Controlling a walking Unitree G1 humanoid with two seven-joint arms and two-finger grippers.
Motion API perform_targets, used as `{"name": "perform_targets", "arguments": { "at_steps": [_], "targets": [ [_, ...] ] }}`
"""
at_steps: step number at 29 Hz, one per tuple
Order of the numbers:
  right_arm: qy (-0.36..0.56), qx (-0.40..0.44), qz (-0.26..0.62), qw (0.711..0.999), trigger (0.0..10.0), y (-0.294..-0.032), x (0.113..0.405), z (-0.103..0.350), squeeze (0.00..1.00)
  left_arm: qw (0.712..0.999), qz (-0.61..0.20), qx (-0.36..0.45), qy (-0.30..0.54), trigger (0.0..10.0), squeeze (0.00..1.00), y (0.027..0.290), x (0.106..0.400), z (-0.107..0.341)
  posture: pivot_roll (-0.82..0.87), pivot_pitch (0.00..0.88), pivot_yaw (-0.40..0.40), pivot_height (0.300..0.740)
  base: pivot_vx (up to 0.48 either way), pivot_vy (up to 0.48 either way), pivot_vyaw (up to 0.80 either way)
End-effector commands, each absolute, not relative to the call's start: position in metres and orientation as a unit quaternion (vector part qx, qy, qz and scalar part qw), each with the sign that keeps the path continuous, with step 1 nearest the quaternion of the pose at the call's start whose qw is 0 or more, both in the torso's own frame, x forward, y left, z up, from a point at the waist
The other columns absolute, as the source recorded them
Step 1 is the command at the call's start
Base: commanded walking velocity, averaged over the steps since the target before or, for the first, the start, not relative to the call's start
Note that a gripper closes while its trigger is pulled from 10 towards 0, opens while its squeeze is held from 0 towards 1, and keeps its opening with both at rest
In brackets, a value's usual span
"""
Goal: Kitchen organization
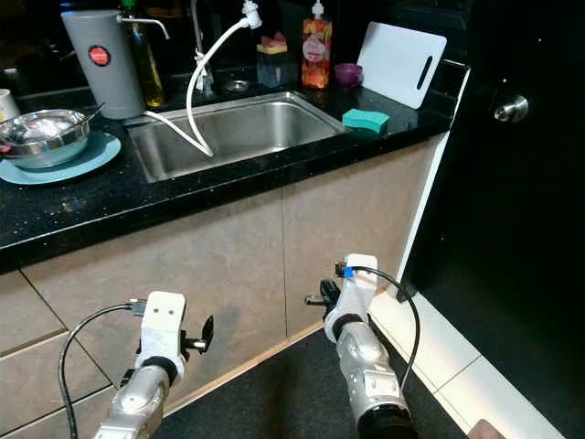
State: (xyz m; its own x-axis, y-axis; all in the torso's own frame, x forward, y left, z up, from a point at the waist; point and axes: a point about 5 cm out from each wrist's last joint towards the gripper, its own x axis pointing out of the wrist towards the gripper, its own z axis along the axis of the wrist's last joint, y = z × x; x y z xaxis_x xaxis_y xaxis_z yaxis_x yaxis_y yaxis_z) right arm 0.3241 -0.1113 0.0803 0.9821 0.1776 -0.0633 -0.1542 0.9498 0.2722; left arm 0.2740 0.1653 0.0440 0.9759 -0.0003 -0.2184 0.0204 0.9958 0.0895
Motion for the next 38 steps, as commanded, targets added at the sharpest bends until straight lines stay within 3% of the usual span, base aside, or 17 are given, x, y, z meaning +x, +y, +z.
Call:
{"name": "perform_targets", "arguments": {
  "at_steps": [1, 7, 13, 23, 38],
  "targets": [
    [0.048, 0.144, 0.081, 0.985, 10.0, -0.111, 0.323, 0.077, 0.0, 0.991, -0.001, 0.054, 0.118, 10.0, 0.0, 0.17, 0.271, 0.039, 0.0, 0.005, 0.023, 0.74, 0.0, 0.0, 0.0],
    [0.048, 0.076, 0.071, 0.993, 10.0, -0.11, 0.324, 0.08, 0.0, 0.993, -0.008, 0.052, 0.105, 10.0, 0.0, 0.169, 0.273, 0.044, 0.0, 0.004, 0.026, 0.74, 0.0, 0.0, 0.0],
    [-0.043, -0.017, 0.036, 0.998, 10.0, -0.121, 0.328, 0.112, 0.0, 1.0, 0.011, 0.011, -0.005, 10.0, 0.0, 0.174, 0.282, 0.088, 0.0, 0.005, 0.022, 0.74, 0.0, 0.0, 0.0],
    [-0.017, -0.034, 0.013, 0.999, 10.0, -0.132, 0.334, 0.112, 0.0, 0.998, 0.032, 0.017, -0.048, 10.0, 0.0, 0.188, 0.282, 0.117, 0.0, 0.012, 0.017, 0.74, 0.0, 0.0, 0.0],
    [0.004, 0.009, -0.001, 1.0, 10.0, -0.142, 0.341, 0.119, 0.0, 1.0, 0.01, 0.021, -0.018, 10.0, 0.0, 0.182, 0.284, 0.126, 0.0, 0.015, 0.017, 0.74, 0.0, 0.0, 0.0]
  ]
}}
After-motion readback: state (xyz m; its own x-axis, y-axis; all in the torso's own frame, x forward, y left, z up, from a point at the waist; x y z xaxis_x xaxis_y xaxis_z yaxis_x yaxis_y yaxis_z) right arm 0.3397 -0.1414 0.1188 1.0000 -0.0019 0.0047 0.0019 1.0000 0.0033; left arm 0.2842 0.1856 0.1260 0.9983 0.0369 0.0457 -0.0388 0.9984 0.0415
